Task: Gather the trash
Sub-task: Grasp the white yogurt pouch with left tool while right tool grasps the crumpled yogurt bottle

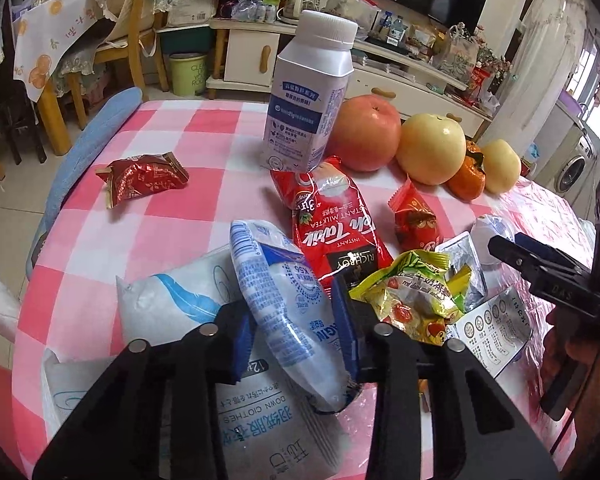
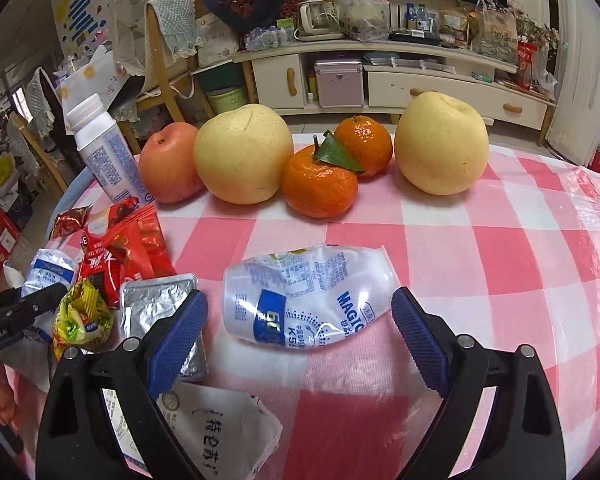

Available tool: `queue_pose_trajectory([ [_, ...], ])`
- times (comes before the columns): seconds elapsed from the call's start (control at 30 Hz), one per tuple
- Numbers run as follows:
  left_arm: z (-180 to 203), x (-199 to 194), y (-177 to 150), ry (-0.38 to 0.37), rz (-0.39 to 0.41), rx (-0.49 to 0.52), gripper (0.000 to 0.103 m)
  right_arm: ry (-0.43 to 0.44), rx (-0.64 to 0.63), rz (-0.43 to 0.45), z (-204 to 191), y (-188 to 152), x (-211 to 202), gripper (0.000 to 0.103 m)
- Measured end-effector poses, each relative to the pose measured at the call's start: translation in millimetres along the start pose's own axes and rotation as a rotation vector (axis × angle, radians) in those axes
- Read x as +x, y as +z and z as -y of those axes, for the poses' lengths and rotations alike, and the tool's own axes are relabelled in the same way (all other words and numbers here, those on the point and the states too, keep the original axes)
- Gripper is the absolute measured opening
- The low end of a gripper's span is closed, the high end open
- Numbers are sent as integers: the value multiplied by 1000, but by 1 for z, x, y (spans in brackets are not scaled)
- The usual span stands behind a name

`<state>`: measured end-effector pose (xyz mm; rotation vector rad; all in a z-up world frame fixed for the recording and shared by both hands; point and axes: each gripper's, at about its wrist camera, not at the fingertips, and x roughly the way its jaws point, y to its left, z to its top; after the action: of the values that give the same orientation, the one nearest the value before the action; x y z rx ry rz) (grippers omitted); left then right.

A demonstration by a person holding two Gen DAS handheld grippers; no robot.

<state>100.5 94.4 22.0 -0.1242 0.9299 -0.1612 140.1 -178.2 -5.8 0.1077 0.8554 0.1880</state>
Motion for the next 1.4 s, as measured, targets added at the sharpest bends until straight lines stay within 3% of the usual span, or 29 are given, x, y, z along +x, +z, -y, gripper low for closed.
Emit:
queue_pose_trajectory([
  [0.1,-2,-1,0,-9,2,-10,33,7,-3,-9,-2,1,3,90],
  [0.27,-3,-3,0,-22,10,-23,30,21,-45,-34,-9,1,9,69],
  [0.5,-3,-12,-1,-59,32,-37,27,33,-25,-32,-6,-2,6,60],
  [0.53,-4,-14,-1,-65,36,-39,27,39,-28,-27,-6,-2,5,40],
  [0.6,-5,-18,-3,-76,42,-40,26,22,-43,-30,-8,-4,4,22],
  [0.77,-9,-28,-6,-93,63,-47,23,51,-18,-39,-5,-6,3,22],
  [0.8,-10,-29,-6,-101,64,-51,23,56,-13,-41,-4,-6,2,23],
  [0.87,-11,-31,-7,-108,66,-52,23,62,12,-41,-2,-5,1,38],
  [0.93,-11,-34,-7,-120,73,-51,23,68,45,-39,-1,-3,0,68],
  [1.0,-10,-38,-9,-136,83,-50,23,56,77,-30,2,0,-1,79],
  [1.2,-11,-47,-12,-187,100,-57,23,42,201,-31,23,15,11,91],
  [1.4,-14,-54,-16,-226,114,-76,23,-50,82,-18,17,39,23,94],
])
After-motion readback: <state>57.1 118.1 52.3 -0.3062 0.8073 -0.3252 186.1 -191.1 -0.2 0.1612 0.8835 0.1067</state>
